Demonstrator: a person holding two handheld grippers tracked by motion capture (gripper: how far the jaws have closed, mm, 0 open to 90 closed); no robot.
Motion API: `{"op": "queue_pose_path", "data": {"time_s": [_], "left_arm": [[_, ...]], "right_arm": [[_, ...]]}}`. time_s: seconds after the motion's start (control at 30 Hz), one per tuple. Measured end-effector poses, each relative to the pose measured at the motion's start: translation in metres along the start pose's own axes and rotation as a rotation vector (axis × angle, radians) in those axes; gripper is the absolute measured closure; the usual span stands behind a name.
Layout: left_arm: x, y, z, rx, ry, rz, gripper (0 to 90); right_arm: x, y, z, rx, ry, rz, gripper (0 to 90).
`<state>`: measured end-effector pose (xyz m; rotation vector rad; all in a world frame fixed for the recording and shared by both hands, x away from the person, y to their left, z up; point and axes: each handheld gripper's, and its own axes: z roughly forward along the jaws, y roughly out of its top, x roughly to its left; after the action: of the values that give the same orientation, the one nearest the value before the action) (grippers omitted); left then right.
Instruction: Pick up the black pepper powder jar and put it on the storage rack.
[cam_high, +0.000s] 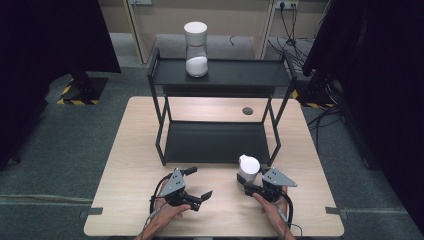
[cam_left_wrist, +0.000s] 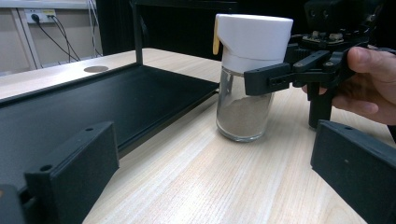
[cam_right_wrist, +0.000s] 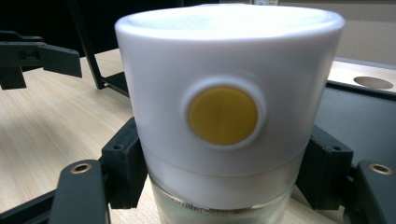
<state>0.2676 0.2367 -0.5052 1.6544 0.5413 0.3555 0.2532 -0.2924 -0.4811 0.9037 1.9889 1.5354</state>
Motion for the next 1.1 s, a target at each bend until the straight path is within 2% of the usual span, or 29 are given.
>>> {"op": "queue_pose_path", "data": {"time_s": [0.1, 0.23, 0.77, 1.1], "left_arm": [[0.0, 0.0, 0.0, -0.001, -0.001, -0.001, 0.2], [0.0, 0.0, 0.0, -0.002, 0.001, -0.003, 0.2], [0.002, -0.001, 0.0, -0.002, 0.0, -0.008, 0.2], [0.002, -0.002, -0.001, -0.006, 0.005, -0.018, 0.2]], "right_arm": [[0.002, 0.002, -0.001, 0.005, -0.012, -0.009, 30.2], [0.0, 0.003, -0.004, -0.001, -0.008, 0.023, 30.5], [0.002, 0.016, -0.017, -0.027, -0.012, -0.012, 30.6], [0.003, 0.036, -0.022, -0.041, 0.009, -0.046, 30.6]]}}
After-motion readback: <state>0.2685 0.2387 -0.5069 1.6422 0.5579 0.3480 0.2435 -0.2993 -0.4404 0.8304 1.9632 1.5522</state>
